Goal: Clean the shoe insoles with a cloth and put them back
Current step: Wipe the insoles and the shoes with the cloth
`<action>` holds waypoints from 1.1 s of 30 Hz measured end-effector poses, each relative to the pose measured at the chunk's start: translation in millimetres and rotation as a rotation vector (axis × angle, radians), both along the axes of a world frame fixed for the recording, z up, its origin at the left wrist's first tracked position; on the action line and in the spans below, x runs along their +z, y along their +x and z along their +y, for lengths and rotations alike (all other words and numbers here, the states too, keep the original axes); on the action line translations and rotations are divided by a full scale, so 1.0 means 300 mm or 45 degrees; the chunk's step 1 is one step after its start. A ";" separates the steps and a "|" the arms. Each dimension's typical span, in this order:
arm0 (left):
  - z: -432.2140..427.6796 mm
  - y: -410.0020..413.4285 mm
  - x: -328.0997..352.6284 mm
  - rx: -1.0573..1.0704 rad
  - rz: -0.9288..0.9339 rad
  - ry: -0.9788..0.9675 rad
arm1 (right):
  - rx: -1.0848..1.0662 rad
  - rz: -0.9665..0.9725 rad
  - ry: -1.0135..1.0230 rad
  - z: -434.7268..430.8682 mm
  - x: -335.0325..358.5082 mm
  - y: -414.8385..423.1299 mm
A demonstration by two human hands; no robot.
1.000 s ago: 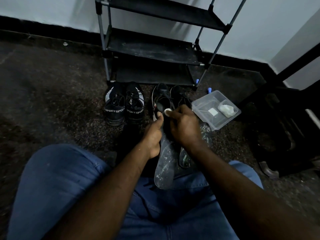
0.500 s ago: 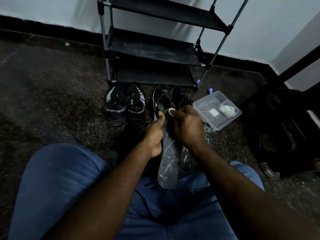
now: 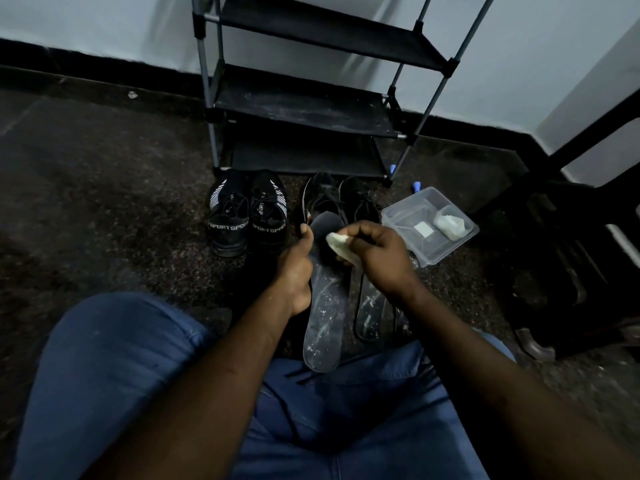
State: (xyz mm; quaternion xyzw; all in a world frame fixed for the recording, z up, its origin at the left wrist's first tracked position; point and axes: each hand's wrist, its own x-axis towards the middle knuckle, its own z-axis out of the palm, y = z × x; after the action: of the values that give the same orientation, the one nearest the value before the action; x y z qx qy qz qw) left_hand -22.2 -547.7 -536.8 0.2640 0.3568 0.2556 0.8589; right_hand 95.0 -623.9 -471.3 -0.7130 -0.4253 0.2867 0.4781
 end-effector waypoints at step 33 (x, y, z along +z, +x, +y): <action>-0.028 0.002 0.045 0.007 -0.107 0.008 | -0.067 -1.109 0.092 0.057 -0.010 0.010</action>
State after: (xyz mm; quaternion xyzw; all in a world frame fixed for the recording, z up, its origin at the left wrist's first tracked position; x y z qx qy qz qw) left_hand -21.7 -556.2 -523.2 0.2547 0.3203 0.2699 0.8716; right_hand 98.0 -606.8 -474.4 -0.7609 -0.5785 -0.0681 0.2858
